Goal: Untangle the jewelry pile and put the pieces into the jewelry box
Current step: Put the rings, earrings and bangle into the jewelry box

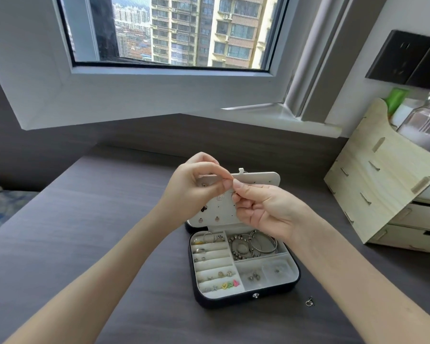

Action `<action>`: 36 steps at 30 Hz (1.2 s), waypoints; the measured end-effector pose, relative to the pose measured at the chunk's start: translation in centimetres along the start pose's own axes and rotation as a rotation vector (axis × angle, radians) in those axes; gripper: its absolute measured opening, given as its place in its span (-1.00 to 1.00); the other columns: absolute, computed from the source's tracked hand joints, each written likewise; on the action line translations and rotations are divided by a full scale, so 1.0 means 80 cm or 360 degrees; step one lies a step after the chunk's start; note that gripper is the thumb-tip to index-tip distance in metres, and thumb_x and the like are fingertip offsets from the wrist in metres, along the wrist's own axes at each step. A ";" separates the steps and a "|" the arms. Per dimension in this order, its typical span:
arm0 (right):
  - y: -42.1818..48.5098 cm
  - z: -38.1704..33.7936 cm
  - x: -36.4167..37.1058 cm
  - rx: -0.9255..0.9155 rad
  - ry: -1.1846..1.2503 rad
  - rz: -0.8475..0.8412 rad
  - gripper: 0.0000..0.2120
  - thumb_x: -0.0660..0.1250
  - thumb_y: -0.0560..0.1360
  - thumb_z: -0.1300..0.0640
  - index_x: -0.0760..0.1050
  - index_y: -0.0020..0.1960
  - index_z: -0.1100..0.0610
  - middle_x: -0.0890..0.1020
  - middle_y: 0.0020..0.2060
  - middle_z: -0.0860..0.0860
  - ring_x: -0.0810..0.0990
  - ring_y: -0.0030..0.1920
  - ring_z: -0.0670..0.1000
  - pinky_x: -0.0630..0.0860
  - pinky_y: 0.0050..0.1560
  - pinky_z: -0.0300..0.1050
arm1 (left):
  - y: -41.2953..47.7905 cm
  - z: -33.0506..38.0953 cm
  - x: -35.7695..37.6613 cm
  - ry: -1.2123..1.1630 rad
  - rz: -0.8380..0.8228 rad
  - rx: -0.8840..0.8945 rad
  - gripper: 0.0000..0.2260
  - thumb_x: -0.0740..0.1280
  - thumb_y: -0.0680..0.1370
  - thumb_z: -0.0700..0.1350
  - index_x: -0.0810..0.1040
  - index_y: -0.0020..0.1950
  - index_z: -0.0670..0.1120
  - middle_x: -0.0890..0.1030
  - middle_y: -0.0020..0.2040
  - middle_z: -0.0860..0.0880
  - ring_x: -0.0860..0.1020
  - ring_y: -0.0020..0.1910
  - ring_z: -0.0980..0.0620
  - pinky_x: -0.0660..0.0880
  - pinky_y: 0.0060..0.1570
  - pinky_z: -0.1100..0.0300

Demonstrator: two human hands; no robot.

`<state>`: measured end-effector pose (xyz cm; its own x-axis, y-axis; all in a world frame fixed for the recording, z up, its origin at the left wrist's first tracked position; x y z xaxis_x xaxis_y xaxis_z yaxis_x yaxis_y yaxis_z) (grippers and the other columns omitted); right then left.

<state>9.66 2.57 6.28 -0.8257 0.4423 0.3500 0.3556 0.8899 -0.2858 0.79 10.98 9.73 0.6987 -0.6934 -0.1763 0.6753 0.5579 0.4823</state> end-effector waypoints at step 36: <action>-0.046 -0.054 0.029 -0.1398 -0.1130 0.0172 -0.85 0.35 0.51 0.21 0.64 0.01 0.05 0.67 -0.19 -0.12 0.63 -0.10 -0.12 0.51 -0.10 -0.34 | -0.005 -0.033 0.013 -0.0651 -0.0381 -0.0595 -0.73 0.26 0.50 -0.01 0.60 -0.05 -0.19 0.58 -0.08 -0.18 0.54 -0.08 -0.07 0.49 -0.09 0.14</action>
<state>8.36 0.84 12.01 -0.7343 0.6072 -0.3033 0.3932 0.7448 0.5391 1.87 11.22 7.06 0.4197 -0.8972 0.1373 0.8917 0.4358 0.1223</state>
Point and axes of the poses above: each hand's wrist, its own y-axis towards the middle knuckle, its own x-axis out of the palm, z = x × y, the point moved 8 cm from there along y, towards the middle knuckle
